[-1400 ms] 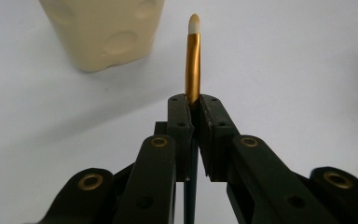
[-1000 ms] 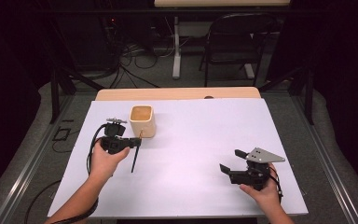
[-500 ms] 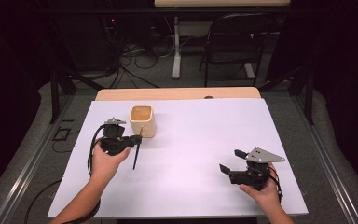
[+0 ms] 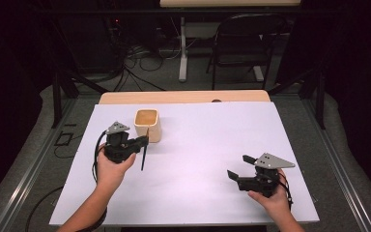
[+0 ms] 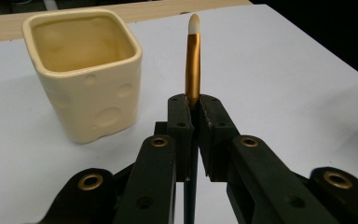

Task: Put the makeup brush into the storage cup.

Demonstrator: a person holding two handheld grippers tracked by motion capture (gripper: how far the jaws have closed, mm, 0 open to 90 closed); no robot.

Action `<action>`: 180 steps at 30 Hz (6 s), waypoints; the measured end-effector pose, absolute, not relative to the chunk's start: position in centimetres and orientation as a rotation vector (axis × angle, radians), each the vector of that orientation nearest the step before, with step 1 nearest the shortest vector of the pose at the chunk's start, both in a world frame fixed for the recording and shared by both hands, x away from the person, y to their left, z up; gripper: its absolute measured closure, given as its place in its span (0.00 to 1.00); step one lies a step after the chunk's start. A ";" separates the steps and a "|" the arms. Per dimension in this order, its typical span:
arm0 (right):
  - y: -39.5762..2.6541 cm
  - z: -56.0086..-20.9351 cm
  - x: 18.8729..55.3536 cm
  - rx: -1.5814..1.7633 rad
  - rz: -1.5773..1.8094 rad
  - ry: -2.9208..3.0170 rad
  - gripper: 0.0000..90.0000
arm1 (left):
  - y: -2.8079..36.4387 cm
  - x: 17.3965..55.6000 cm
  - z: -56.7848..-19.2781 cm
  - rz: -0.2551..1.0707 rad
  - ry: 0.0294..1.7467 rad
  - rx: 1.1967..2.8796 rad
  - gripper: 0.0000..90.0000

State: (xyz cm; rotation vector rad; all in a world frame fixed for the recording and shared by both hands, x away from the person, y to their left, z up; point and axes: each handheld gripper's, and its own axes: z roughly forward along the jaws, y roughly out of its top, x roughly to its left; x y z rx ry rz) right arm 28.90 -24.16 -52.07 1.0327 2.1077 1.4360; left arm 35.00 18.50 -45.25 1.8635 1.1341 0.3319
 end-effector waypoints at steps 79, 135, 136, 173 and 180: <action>-21.1 -51.1 29.6 0.951 1.444 2.227 0.16 | 15.6 36.0 -43.1 0.348 0.981 1.694 0.93; -14.7 -48.1 34.3 0.948 1.541 2.487 0.57 | 12.8 35.6 -43.4 0.295 0.906 1.750 0.93; -14.6 -48.0 34.4 0.944 1.539 2.493 0.57 | 12.7 35.6 -43.4 0.291 0.904 1.752 0.93; -12.5 -47.2 35.8 1.082 1.761 2.441 0.67 | 10.9 35.6 -43.7 0.247 0.881 1.753 0.93; -12.2 -46.9 36.0 1.090 1.765 2.458 0.71 | 10.6 35.5 -43.8 0.237 0.875 1.754 0.93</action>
